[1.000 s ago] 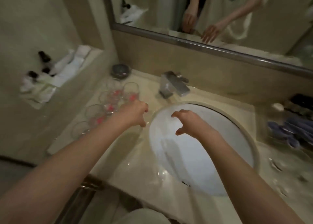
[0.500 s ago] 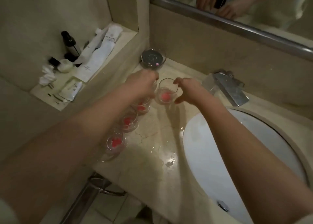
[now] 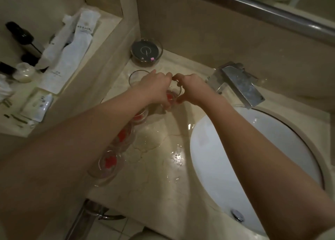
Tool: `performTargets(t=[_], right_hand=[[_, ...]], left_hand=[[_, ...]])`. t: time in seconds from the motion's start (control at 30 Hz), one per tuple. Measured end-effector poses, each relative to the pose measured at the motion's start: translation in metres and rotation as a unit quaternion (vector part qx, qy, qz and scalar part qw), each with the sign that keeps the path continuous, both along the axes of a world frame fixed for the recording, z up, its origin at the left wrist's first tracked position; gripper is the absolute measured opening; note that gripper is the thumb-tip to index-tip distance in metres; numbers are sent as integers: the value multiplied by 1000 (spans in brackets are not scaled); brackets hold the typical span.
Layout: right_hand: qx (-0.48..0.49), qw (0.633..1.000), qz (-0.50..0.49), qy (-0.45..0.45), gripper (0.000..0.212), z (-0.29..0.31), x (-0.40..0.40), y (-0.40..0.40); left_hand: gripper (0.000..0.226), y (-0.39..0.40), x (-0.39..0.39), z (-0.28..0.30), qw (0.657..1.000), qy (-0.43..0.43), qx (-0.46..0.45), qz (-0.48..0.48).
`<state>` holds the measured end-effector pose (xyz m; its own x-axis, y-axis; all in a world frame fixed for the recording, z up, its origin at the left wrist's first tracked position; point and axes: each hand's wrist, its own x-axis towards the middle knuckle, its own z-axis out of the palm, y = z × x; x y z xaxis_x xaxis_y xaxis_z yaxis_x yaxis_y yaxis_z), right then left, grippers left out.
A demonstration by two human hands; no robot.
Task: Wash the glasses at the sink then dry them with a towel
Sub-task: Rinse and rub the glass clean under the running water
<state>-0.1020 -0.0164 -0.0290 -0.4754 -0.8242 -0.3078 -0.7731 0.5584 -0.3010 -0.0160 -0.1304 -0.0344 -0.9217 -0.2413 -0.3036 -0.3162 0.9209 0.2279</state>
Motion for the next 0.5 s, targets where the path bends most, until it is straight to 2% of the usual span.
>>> performTargets(t=[0.2,0.3,0.4,0.5], right_hand=[[-48,996,-36,-66,76,4,10,42],[-89,989,-67,-95,75,11,10,72],[-161,963,-140,-163,64,20,6,103],[-332,874,-257,-242,30,30,-7,125]], left_hand=[[97,19,11,-4,998,31,54,19],[92,39,13,-1,986,77,141,50],[83,63,13,0,944,115,276,138],[85,86,11,-11,866,133,420,236]])
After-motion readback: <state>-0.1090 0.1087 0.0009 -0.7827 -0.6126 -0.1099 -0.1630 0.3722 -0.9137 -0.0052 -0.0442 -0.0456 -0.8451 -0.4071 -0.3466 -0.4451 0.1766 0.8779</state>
